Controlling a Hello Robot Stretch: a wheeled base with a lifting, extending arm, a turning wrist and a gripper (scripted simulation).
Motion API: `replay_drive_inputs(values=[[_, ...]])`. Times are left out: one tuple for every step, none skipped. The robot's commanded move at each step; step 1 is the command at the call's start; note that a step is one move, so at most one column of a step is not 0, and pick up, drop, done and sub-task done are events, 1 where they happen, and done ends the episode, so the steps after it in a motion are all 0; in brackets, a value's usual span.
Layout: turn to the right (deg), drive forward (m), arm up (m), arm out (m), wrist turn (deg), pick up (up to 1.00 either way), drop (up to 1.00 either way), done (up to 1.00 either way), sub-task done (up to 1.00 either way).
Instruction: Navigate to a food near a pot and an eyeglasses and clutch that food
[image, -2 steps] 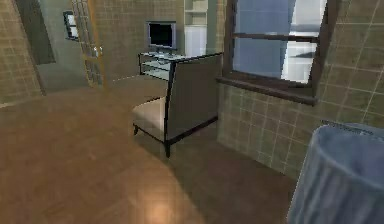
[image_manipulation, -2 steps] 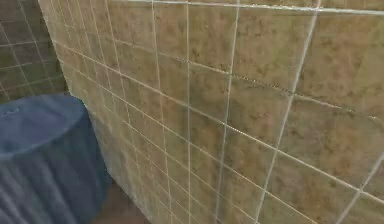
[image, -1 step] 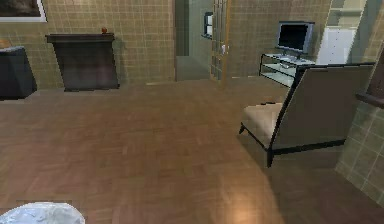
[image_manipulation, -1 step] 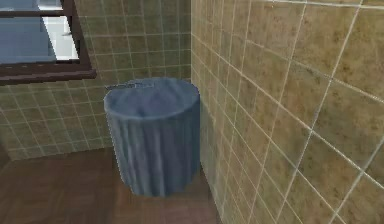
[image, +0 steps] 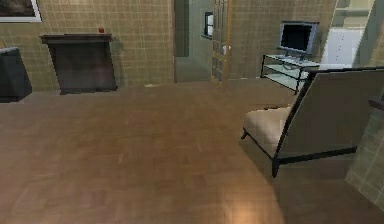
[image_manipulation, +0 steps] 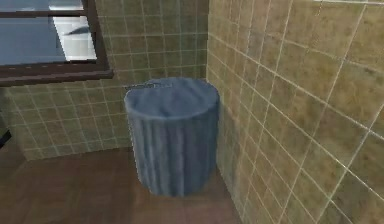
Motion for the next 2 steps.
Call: replay_drive_inputs(values=[[-12.0, 0.00, 0.00, 0.00, 0.0, 0.00, 0.00, 0.00, 0.00], [0.0, 1.00, 0.00, 0.00, 0.0, 0.00, 0.00, 0.00, 0.00]])
